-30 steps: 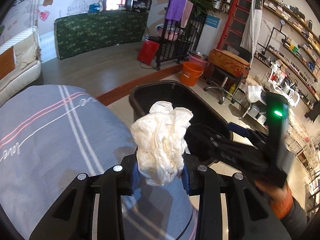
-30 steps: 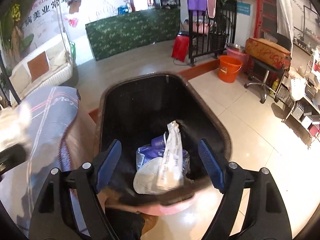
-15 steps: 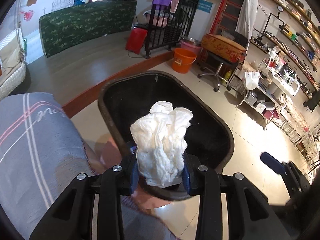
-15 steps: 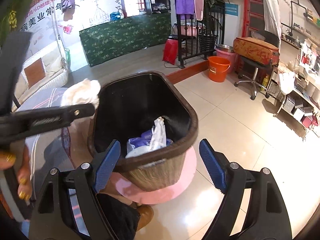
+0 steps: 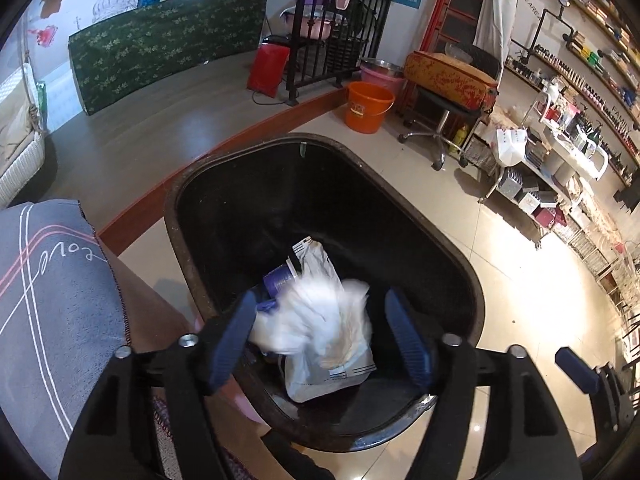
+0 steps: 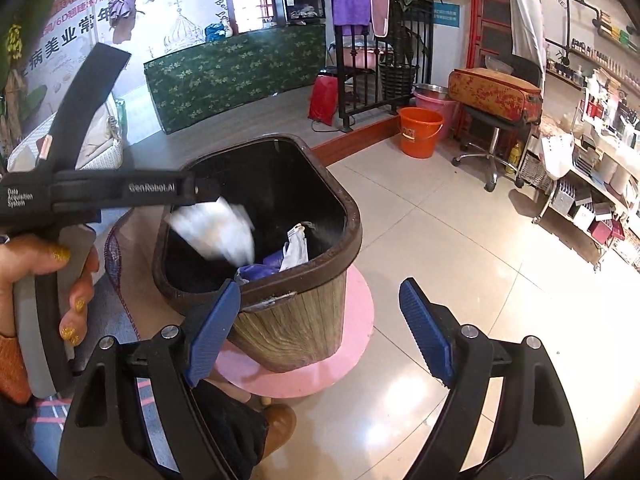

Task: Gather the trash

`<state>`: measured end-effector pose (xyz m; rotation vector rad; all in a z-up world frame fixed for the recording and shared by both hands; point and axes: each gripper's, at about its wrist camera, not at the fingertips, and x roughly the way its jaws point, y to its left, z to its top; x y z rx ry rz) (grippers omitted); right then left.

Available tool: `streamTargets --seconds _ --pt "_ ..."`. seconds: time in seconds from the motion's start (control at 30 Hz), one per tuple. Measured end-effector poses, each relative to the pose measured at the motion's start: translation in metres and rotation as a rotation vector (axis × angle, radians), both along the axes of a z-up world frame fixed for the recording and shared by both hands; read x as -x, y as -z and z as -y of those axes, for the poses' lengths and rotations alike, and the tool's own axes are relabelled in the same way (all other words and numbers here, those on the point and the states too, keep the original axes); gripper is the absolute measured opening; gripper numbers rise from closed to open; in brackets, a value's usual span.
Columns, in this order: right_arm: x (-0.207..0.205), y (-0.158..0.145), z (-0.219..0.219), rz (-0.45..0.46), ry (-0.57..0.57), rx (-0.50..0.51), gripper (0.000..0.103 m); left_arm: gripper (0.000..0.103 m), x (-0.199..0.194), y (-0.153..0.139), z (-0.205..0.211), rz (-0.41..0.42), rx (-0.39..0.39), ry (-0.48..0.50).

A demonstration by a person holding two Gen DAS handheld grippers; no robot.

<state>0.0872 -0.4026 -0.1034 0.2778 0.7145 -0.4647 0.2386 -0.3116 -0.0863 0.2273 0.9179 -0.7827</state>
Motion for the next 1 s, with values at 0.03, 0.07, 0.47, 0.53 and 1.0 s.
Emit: streamTargets --seconds 0.03,0.07,0.47,0.53,1.0 --pt "0.001 0.001 -0.001 -0.001 0.0 -0.002 0.082 0.075 0.001 -0.002 -0.002 0.002 0.01 0.001" --pt "0.001 0.001 -0.001 -0.002 0.002 -0.001 0.082 0.076 0.004 -0.005 -0.007 0.004 0.027 0.002" --pt "0.0 -0.01 -0.015 0.013 0.043 0.013 0.094 0.097 0.025 -0.036 -0.083 0.08 0.141 -0.142" --pt "-0.001 -0.015 -0.022 0.019 0.068 0.038 0.097 0.097 0.032 -0.044 -0.102 0.107 0.143 -0.167" --pt "0.001 -0.06 -0.133 0.177 -0.053 0.14 0.097 0.097 0.104 -0.078 -0.238 0.414 0.109 -0.427"
